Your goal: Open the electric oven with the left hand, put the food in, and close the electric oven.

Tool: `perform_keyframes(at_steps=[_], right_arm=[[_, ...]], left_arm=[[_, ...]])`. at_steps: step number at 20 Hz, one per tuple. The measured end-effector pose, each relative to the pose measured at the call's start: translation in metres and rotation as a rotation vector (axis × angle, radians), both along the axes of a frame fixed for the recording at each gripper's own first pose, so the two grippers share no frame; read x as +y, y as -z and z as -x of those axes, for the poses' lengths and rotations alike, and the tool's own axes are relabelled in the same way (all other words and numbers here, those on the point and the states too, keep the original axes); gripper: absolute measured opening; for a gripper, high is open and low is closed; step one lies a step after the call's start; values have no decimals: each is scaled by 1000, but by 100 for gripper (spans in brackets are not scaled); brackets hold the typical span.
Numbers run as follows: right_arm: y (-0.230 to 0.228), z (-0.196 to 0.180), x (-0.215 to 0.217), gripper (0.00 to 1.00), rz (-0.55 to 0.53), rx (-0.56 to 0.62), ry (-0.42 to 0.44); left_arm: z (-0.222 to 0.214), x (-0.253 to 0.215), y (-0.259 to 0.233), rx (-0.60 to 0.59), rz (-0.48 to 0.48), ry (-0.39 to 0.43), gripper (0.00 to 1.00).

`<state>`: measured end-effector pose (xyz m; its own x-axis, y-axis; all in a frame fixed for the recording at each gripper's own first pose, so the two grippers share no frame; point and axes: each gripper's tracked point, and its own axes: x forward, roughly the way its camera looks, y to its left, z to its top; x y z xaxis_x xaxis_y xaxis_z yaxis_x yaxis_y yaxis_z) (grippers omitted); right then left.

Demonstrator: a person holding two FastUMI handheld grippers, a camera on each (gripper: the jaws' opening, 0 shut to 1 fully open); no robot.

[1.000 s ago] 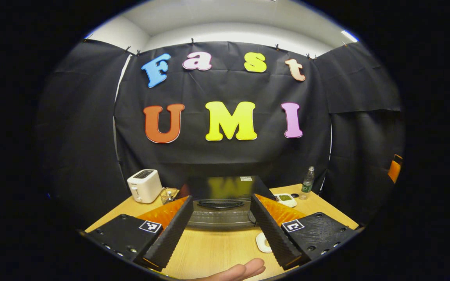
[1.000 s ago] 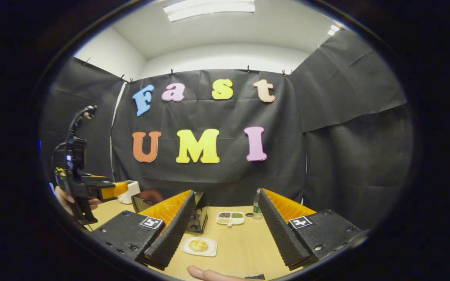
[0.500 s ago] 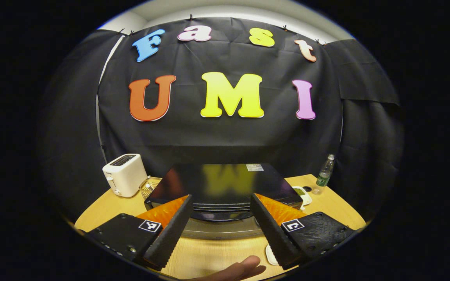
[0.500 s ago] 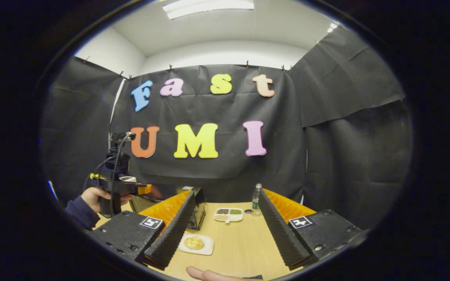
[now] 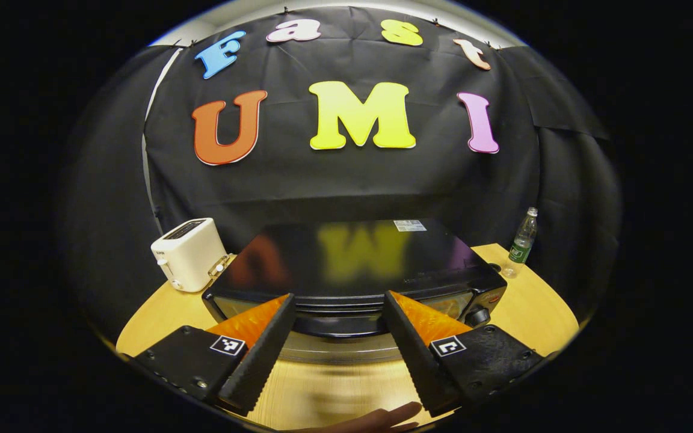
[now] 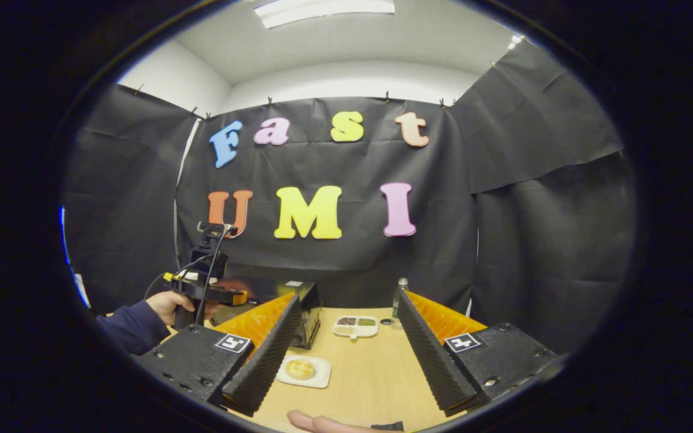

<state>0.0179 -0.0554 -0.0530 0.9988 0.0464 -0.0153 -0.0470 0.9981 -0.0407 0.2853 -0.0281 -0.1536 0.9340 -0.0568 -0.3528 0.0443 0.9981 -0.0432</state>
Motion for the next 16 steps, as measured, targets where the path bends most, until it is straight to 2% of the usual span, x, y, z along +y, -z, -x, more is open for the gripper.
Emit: perform_keyframes(at_steps=[6, 7, 16], right_arm=[[10, 1, -2, 100, -14, 35, -2], [12, 2, -2, 100, -16, 38, -1], [20, 16, 8, 100, -18, 61, -18]], left_arm=[[19, 0, 2, 48, 15, 2, 100], [20, 1, 2, 51, 12, 0, 97], [61, -3, 19, 86, 21, 18, 97]])
